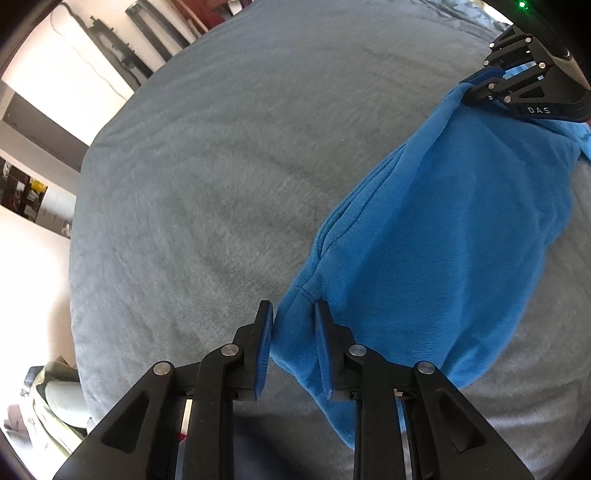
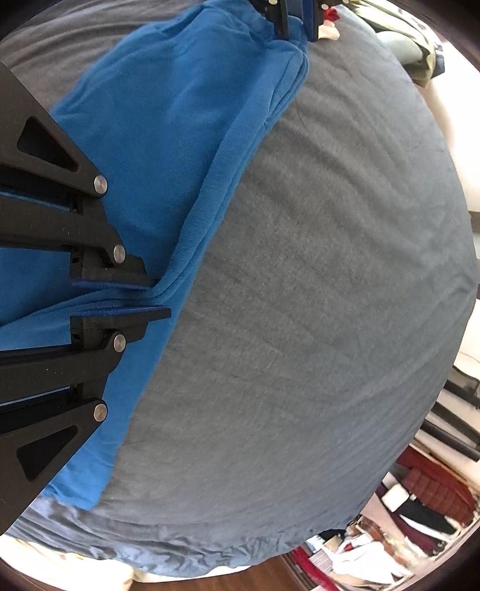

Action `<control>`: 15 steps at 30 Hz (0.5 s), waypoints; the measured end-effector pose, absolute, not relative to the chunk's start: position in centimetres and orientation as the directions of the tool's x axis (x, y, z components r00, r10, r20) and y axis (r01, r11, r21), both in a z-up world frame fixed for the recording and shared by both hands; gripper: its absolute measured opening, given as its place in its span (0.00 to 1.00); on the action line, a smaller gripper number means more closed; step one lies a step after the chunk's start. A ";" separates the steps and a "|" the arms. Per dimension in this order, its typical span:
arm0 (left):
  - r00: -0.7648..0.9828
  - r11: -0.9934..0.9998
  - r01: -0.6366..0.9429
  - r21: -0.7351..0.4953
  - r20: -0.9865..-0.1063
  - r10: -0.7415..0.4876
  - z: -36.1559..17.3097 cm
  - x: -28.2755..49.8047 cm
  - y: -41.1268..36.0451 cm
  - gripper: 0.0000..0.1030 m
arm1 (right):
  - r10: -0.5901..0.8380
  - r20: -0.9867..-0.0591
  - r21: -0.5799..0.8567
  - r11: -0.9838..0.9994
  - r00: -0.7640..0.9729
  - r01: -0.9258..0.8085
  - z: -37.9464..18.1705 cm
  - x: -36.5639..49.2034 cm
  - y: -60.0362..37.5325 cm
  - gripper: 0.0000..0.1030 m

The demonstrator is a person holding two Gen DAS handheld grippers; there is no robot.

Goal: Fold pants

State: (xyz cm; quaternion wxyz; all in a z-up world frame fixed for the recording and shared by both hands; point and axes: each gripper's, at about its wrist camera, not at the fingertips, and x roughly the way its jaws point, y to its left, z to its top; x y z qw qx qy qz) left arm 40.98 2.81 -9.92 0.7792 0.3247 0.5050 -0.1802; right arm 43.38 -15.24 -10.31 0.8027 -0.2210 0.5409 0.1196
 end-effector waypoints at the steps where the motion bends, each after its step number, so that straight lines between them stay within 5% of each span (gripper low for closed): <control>1: 0.423 0.727 0.605 0.325 -0.904 0.052 -10.0 41.3 2.9 0.24 | -0.044 -0.925 -0.220 0.873 0.378 -0.436 -10.5 43.6 -15.2 0.08; 9: 0.417 0.746 0.576 0.336 -0.905 0.086 -10.4 42.9 3.0 0.26 | -0.041 -0.958 -0.171 0.877 0.283 -0.449 -11.2 46.0 -15.2 0.10; 15: 0.420 0.730 0.578 0.365 -0.900 0.117 -10.5 43.2 2.5 0.27 | -0.095 -0.971 -0.199 0.832 0.219 -0.518 -10.3 46.6 -15.0 0.33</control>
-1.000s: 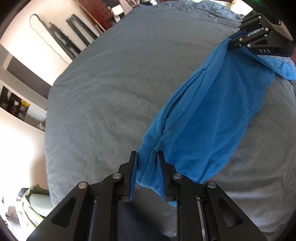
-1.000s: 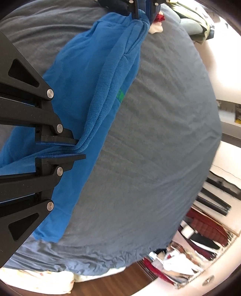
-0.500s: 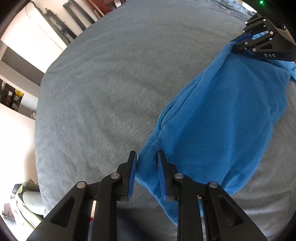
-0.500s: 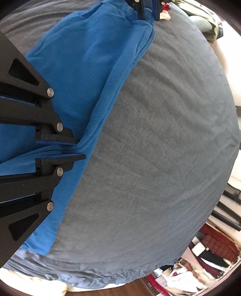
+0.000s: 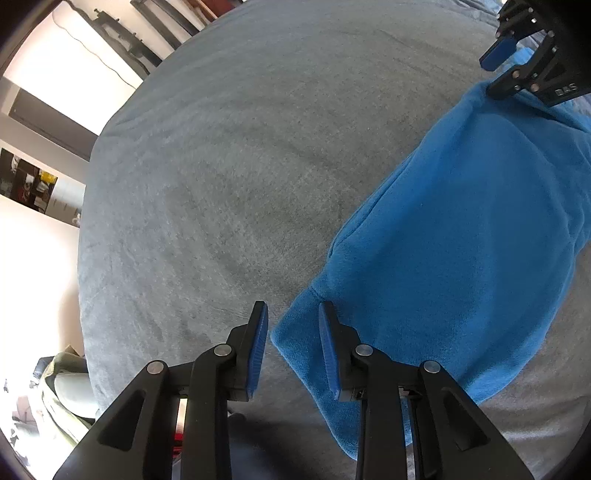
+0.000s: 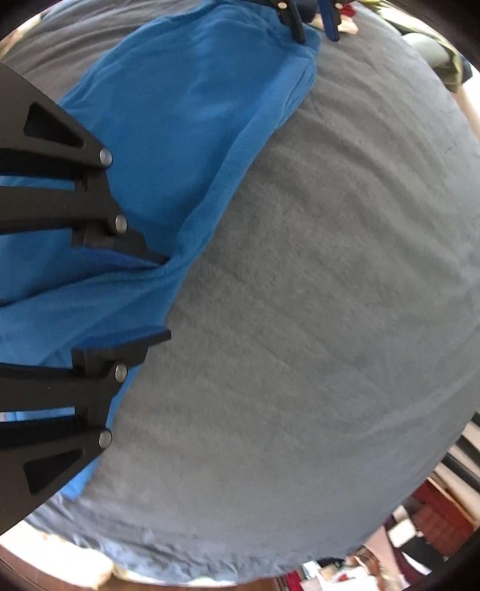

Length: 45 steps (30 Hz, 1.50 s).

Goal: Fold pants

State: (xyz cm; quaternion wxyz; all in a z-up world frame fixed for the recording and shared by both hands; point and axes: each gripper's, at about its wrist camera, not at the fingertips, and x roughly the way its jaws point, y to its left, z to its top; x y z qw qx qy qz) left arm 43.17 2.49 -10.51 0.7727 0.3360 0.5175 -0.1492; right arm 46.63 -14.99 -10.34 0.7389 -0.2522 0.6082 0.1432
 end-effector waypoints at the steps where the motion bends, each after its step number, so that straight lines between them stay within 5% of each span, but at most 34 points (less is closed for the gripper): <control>1: 0.416 0.735 0.577 0.356 -0.902 0.111 -10.2 43.3 2.5 0.28 | -0.090 -0.971 -0.196 0.826 0.219 -0.529 -9.8 46.4 -14.9 0.33; 5: 0.440 0.766 0.545 0.341 -0.894 0.084 -8.2 42.7 2.9 0.61 | -0.052 -0.966 -0.189 0.809 0.253 -0.557 -7.3 44.6 -14.1 0.33; 24: 0.676 0.880 0.411 0.239 -0.727 -0.119 7.3 30.9 0.2 0.68 | 0.132 -0.877 -0.129 0.861 0.463 -0.491 4.1 34.6 -15.0 0.33; 31: 0.774 0.905 0.354 0.235 -0.616 -0.142 10.4 24.9 -1.6 0.74 | 0.183 -0.802 -0.104 0.895 0.568 -0.434 7.4 28.5 -18.1 0.33; 45: 0.759 0.918 0.391 0.066 -0.587 -0.281 12.6 18.9 -7.8 0.79 | 0.262 -0.682 -0.041 0.918 0.682 -0.394 10.9 17.9 -23.6 0.33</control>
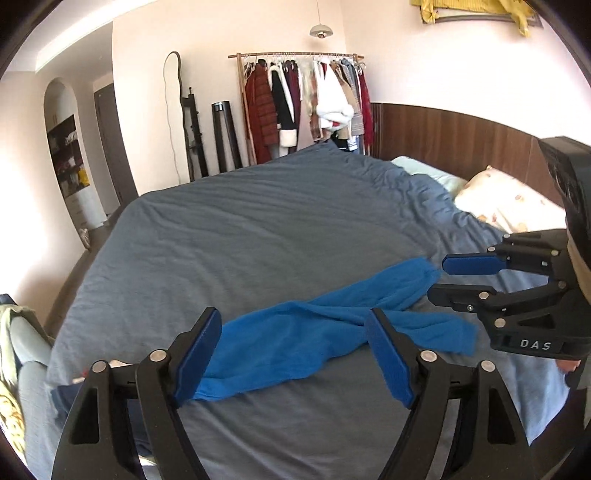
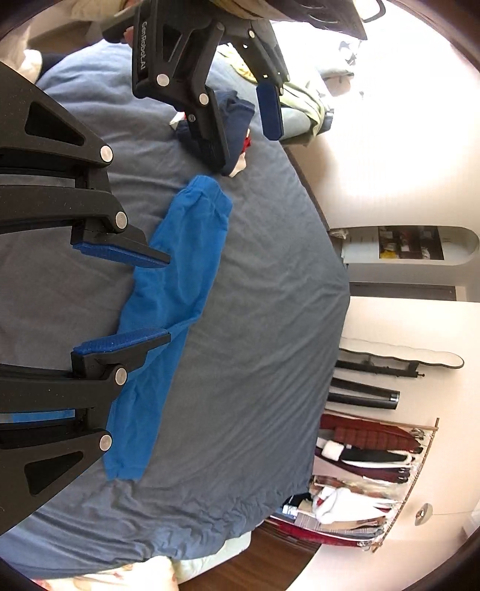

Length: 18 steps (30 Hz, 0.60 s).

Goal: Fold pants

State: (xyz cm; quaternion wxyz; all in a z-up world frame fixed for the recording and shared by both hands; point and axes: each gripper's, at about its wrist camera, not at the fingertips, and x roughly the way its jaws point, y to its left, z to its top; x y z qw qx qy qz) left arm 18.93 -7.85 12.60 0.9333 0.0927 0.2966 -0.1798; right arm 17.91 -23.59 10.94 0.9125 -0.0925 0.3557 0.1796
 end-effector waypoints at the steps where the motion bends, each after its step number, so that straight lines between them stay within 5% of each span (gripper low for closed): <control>1: 0.758 0.918 0.392 0.057 -0.586 -0.287 12.5 18.5 -8.5 0.79 | 0.249 -0.681 -0.045 0.924 0.688 -0.379 10.9 17.6 -24.2 0.33; 18: 0.653 0.927 0.371 -0.058 -0.694 -0.305 4.0 15.2 -17.4 0.79 | 0.155 -0.727 -0.026 0.967 0.669 -0.253 4.2 12.5 -33.5 0.33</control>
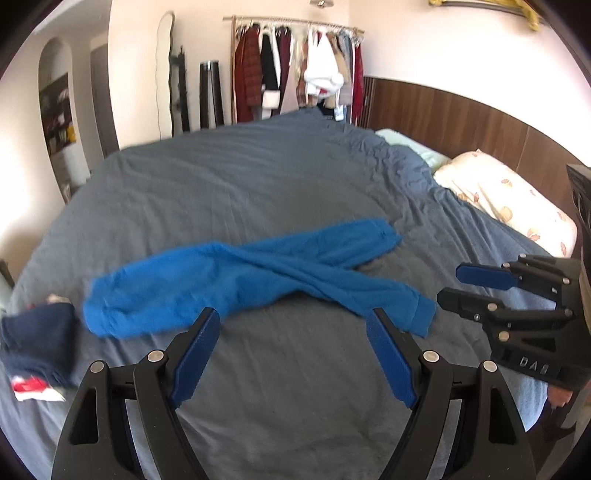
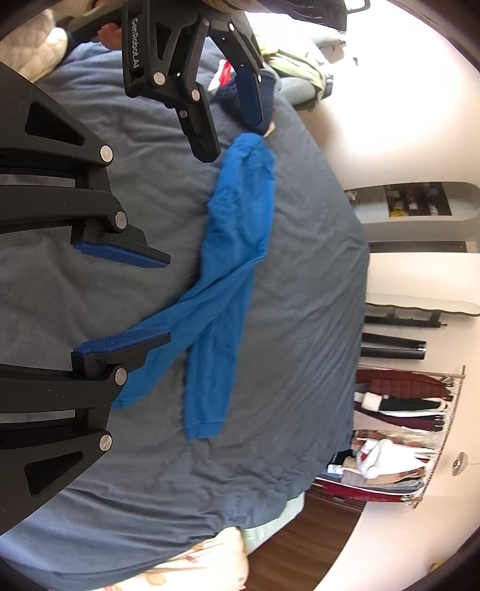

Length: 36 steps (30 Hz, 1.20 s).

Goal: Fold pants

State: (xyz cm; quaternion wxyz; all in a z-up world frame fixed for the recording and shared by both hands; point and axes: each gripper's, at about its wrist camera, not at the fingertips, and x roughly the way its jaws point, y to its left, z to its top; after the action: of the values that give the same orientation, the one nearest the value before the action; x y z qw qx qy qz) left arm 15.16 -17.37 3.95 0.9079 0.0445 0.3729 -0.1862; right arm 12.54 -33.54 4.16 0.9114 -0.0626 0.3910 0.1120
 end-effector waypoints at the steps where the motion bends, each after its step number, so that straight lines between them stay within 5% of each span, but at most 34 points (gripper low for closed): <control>1: 0.641 0.927 0.368 -0.071 -0.703 -0.308 3.3 15.2 -17.7 0.79 | 0.148 -0.738 -0.030 0.967 0.658 -0.251 3.3 12.5 -33.8 0.33; 15: 0.496 0.945 0.322 -0.047 -0.842 -0.211 -4.8 17.9 -22.9 0.79 | 0.057 -0.853 -0.045 0.982 0.519 -0.182 -5.8 13.4 -38.3 0.33; 36: 0.444 0.947 0.321 0.005 -0.884 -0.145 -8.8 19.3 -24.6 0.79 | -0.183 -0.872 -0.316 0.919 0.453 -0.236 -12.0 16.5 -36.9 0.33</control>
State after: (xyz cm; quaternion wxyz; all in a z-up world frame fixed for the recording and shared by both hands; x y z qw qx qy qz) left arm 19.26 -24.61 -8.81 0.8454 0.0861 0.5088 -0.1378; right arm 16.50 -36.89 -12.00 0.8285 -0.2004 0.5227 0.0158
